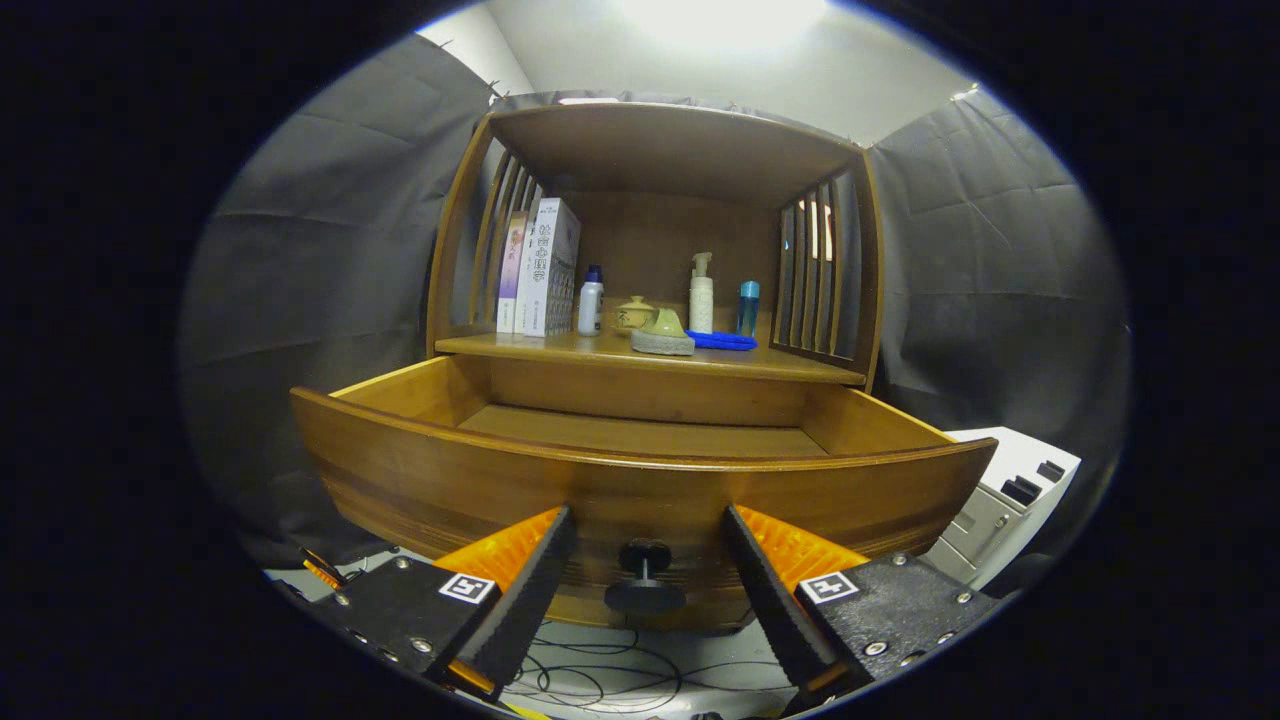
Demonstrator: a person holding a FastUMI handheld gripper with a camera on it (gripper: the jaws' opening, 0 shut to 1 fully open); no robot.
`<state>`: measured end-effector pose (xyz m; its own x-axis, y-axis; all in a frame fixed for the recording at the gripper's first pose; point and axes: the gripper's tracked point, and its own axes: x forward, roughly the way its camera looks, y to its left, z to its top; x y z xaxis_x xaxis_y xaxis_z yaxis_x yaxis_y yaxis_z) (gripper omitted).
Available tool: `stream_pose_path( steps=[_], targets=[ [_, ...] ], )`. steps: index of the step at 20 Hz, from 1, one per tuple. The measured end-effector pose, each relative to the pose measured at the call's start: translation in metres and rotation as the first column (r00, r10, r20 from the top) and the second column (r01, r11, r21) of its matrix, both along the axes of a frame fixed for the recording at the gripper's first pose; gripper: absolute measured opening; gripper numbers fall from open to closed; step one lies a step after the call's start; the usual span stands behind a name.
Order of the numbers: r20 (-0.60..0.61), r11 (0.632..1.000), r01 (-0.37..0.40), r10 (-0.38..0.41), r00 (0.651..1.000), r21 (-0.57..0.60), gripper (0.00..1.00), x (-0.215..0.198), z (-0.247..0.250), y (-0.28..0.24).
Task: Pull open the drawer, take out the items inside it, and place them on the countertop above the cabinet.
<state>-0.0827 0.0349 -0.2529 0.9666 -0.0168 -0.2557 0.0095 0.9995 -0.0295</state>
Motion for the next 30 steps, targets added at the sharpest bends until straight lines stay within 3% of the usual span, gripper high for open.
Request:
stream_pose_path(
  steps=[13, 30],
  targets=[
    [0.049, 0.997, -0.019, 0.016, 0.999, 0.070, 0.94, 0.084, 0.011, -0.003],
    [0.060, 0.999, -0.001, -0.002, 0.998, 0.045, 0.94, 0.198, -0.002, -0.013]
  ],
)
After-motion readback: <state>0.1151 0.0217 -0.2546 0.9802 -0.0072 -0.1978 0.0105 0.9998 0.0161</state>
